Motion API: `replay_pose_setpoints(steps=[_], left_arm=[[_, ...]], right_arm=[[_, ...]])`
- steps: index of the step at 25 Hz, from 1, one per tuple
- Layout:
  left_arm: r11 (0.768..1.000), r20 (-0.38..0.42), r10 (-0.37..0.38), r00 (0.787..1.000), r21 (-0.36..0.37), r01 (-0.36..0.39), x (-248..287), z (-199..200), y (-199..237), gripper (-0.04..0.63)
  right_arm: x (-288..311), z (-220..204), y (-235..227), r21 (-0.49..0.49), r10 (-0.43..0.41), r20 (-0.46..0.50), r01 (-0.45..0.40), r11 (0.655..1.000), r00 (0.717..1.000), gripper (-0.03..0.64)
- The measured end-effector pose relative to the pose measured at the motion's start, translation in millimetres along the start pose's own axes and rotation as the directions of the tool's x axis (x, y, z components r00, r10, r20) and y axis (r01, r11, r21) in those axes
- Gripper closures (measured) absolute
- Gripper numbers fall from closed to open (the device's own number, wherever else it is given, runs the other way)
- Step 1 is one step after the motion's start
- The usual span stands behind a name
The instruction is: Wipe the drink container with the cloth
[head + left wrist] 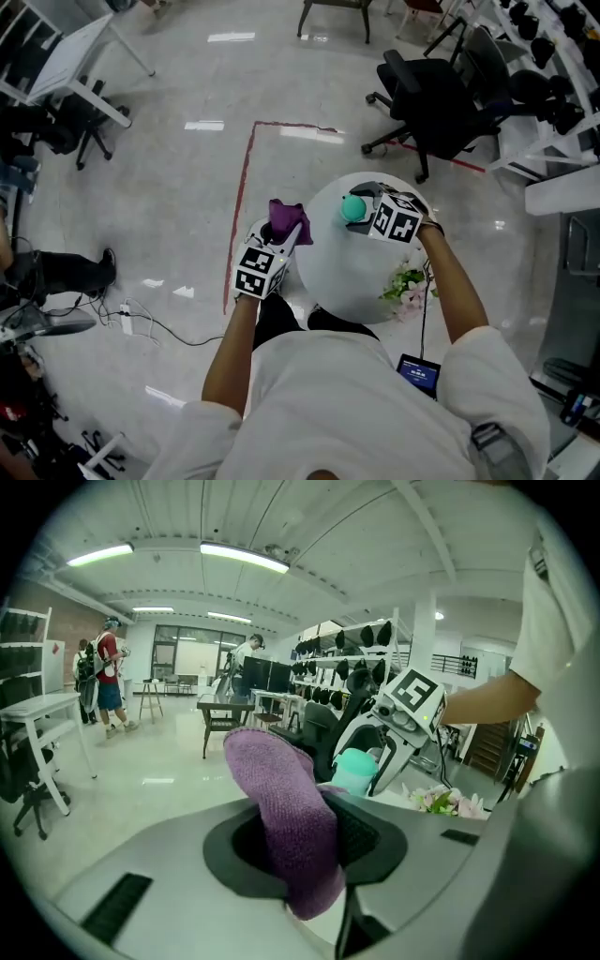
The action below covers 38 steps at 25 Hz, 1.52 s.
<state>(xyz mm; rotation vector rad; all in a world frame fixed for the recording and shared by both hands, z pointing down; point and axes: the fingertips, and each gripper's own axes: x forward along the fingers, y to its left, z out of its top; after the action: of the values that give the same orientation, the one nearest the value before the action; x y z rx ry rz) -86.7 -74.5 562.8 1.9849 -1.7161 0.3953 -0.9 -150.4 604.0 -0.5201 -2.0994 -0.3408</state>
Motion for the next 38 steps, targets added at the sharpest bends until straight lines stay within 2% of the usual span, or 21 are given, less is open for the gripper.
replay_pose_setpoints(steps=[4, 8, 12, 18, 24, 26, 28, 30, 38], left_arm=[[0.997, 0.022, -0.073, 0.997, 0.012, 0.073, 15, 20, -2, 0.472], [0.984, 0.031, -0.177, 0.984, 0.005, 0.177, 40, 38, -8, 0.472], [0.956, -0.004, -0.291, 0.957, 0.039, 0.291, 72, 46, -16, 0.472], [0.877, -0.081, -0.466, 0.881, 0.094, 0.472, 115, 50, -38, 0.472], [0.832, -0.145, -0.545, 0.826, 0.026, 0.554, 148, 29, -35, 0.472], [0.820, -0.167, -0.563, 0.809, 0.011, 0.573, 158, 12, -32, 0.472], [0.811, -0.194, -0.575, 0.795, -0.012, 0.585, 170, -7, -28, 0.472], [0.812, -0.228, -0.572, 0.788, -0.022, 0.584, 183, -27, -24, 0.472], [0.840, -0.314, -0.534, 0.785, -0.097, 0.533, 229, -98, -13, 0.472]], right_arm=[[0, 0, -3, 0.151, -0.117, 0.004, 0.115, 0.982, 0.993, 0.283], [2, 0, -6, 0.321, -0.239, -0.013, 0.231, 0.919, 0.971, 0.284], [3, -2, -14, 0.493, -0.365, -0.078, 0.354, 0.795, 0.928, 0.284], [-3, -6, -21, 0.617, -0.456, -0.215, 0.482, 0.622, 0.863, 0.286], [-6, -16, -31, 0.671, -0.522, -0.382, 0.617, 0.410, 0.763, 0.294], [-3, -18, -31, 0.685, -0.525, -0.416, 0.636, 0.356, 0.742, 0.293], [-1, -18, -30, 0.692, -0.525, -0.424, 0.638, 0.337, 0.738, 0.294], [0, -17, -31, 0.694, -0.523, -0.426, 0.638, 0.335, 0.738, 0.294], [2, -22, -31, 0.702, -0.540, -0.425, 0.641, 0.310, 0.727, 0.293]])
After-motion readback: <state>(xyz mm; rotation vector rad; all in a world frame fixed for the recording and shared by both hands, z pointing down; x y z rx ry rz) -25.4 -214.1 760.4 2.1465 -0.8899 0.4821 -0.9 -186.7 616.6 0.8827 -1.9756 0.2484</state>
